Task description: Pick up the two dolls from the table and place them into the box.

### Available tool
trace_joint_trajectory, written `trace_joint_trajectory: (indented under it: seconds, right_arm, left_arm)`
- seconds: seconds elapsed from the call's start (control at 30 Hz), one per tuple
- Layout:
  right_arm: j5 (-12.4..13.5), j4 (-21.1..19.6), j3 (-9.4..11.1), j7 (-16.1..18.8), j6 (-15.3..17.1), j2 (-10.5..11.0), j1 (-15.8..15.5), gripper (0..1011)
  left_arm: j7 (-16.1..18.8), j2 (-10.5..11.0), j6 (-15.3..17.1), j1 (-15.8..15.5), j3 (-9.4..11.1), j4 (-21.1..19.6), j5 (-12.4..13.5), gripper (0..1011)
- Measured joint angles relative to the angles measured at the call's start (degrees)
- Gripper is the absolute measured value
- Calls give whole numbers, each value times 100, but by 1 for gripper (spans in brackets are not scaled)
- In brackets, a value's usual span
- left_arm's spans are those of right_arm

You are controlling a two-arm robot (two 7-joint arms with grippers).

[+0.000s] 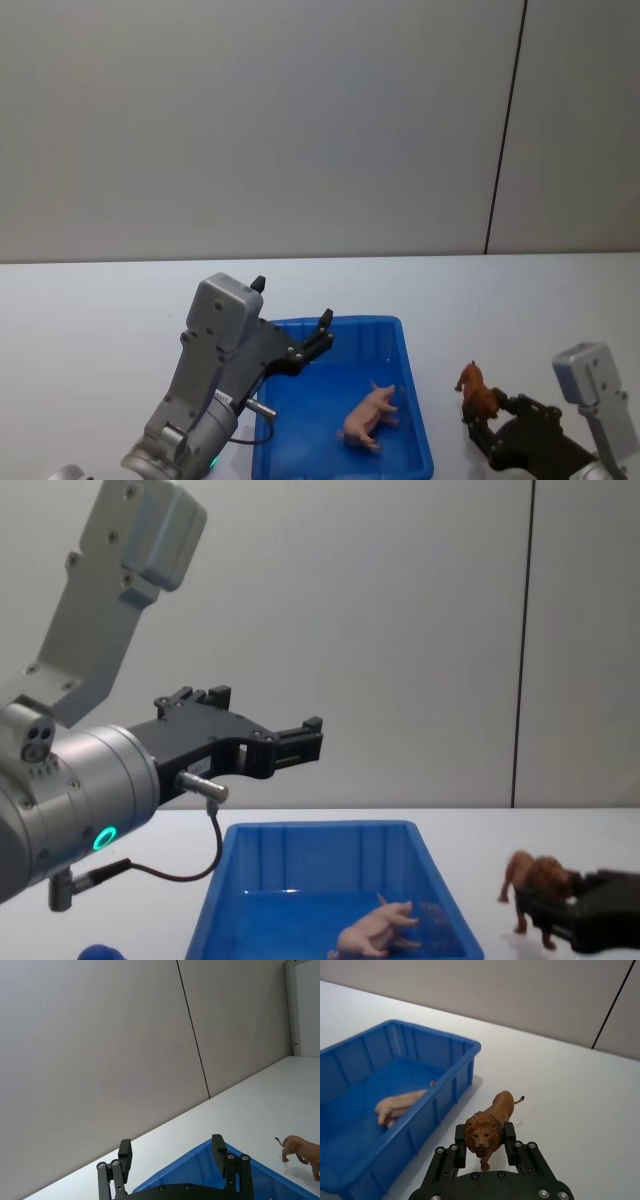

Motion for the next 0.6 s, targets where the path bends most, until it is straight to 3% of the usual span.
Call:
trace_joint_trajectory:
  seconds: [0.3, 0.6]
  right_arm:
    - [-165, -160, -24, 189, -293, -80, 188, 425]
    - [-178, -138, -96, 639, -266, -291, 544, 425]
  left_arm:
    - [0, 0, 0, 0, 0, 0, 0, 1001]
    - [0, 0, 0, 0, 0, 0, 0, 1001]
